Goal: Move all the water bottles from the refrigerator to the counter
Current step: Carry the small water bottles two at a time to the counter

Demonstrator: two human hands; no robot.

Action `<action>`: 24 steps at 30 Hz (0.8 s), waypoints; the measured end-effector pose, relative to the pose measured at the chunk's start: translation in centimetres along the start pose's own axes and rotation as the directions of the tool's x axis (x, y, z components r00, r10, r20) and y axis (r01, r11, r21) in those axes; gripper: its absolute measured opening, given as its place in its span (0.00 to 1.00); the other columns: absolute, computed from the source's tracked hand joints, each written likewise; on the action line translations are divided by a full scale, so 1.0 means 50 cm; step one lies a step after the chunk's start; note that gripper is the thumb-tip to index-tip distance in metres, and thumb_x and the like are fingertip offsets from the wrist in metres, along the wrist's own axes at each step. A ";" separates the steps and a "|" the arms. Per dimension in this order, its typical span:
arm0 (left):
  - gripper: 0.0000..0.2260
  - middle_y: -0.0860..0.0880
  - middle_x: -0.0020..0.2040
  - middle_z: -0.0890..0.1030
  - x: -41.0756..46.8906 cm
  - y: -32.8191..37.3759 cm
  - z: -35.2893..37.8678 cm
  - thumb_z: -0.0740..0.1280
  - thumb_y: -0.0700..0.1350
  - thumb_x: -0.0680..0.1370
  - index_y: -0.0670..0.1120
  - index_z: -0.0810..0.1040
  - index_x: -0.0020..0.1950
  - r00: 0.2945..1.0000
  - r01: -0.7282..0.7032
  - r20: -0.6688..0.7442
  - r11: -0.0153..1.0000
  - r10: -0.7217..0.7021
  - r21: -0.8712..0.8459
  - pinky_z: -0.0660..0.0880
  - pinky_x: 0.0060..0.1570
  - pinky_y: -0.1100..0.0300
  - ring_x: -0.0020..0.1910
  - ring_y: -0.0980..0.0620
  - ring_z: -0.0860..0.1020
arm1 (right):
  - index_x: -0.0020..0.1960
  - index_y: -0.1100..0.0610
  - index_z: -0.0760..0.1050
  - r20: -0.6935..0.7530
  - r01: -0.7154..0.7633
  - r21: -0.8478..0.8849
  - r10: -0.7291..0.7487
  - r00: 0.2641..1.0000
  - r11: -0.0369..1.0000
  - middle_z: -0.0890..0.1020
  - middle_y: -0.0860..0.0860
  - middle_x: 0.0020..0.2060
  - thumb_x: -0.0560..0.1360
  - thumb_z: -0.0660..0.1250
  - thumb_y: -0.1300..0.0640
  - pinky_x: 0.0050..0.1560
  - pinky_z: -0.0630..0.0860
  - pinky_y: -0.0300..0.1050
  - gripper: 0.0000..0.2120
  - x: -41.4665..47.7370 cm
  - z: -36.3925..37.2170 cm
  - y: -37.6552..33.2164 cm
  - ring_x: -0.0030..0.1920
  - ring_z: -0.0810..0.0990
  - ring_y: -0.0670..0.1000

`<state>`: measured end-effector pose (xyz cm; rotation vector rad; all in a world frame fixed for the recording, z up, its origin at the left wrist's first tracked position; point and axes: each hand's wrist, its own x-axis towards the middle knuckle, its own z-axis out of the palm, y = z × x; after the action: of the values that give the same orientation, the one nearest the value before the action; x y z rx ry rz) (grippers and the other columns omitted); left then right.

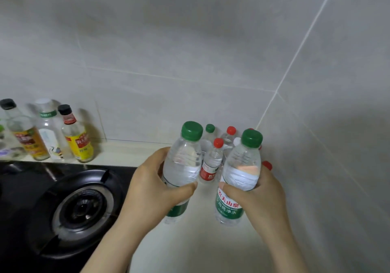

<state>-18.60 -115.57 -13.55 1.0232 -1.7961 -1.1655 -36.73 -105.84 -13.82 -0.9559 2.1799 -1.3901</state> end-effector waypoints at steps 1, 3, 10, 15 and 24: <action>0.23 0.61 0.42 0.84 0.006 -0.007 0.007 0.80 0.41 0.61 0.58 0.78 0.50 1.000 0.008 0.002 1.000 -0.008 0.011 0.78 0.41 0.67 0.41 0.62 0.82 | 0.51 0.45 0.79 0.013 -0.018 -0.005 0.018 1.000 1.000 0.85 0.42 0.44 0.60 0.81 0.54 0.45 0.80 0.42 0.21 0.011 0.005 0.014 0.45 0.84 0.43; 0.23 0.62 0.43 0.84 0.020 -0.023 0.020 0.80 0.42 0.61 0.59 0.77 0.50 1.000 0.024 0.007 0.999 -0.024 0.026 0.77 0.41 0.69 0.41 0.62 0.82 | 0.52 0.47 0.80 0.030 -0.045 -0.015 0.046 0.999 0.999 0.85 0.44 0.45 0.60 0.81 0.56 0.44 0.80 0.42 0.22 0.033 0.013 0.039 0.46 0.84 0.45; 0.23 0.63 0.44 0.82 0.061 -0.076 0.063 0.80 0.44 0.61 0.60 0.76 0.50 0.997 0.082 0.007 0.993 -0.083 0.083 0.75 0.39 0.71 0.43 0.62 0.81 | 0.49 0.48 0.77 0.082 -0.082 -0.083 0.089 0.993 0.993 0.85 0.43 0.40 0.57 0.81 0.55 0.41 0.79 0.40 0.23 0.090 0.041 0.110 0.41 0.83 0.40; 0.24 0.58 0.43 0.83 0.080 -0.124 0.082 0.80 0.44 0.60 0.58 0.77 0.52 0.991 0.130 0.020 0.983 -0.133 0.131 0.78 0.41 0.63 0.43 0.59 0.81 | 0.50 0.49 0.76 0.149 -0.093 -0.185 0.121 0.981 0.978 0.84 0.43 0.41 0.59 0.80 0.50 0.43 0.79 0.41 0.23 0.108 0.058 0.141 0.42 0.82 0.41; 0.22 0.56 0.42 0.83 0.075 -0.206 0.105 0.79 0.43 0.60 0.56 0.76 0.49 0.966 0.244 0.049 0.961 -0.252 0.131 0.78 0.38 0.59 0.40 0.55 0.81 | 0.52 0.50 0.76 0.147 -0.128 -0.274 0.173 0.974 0.953 0.84 0.45 0.43 0.55 0.78 0.45 0.45 0.80 0.47 0.28 0.144 0.115 0.221 0.44 0.82 0.47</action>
<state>-22.51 -119.91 -24.19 1.3281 -1.8488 -1.2618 -41.84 -111.61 -25.99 -0.9361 2.2891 -0.9299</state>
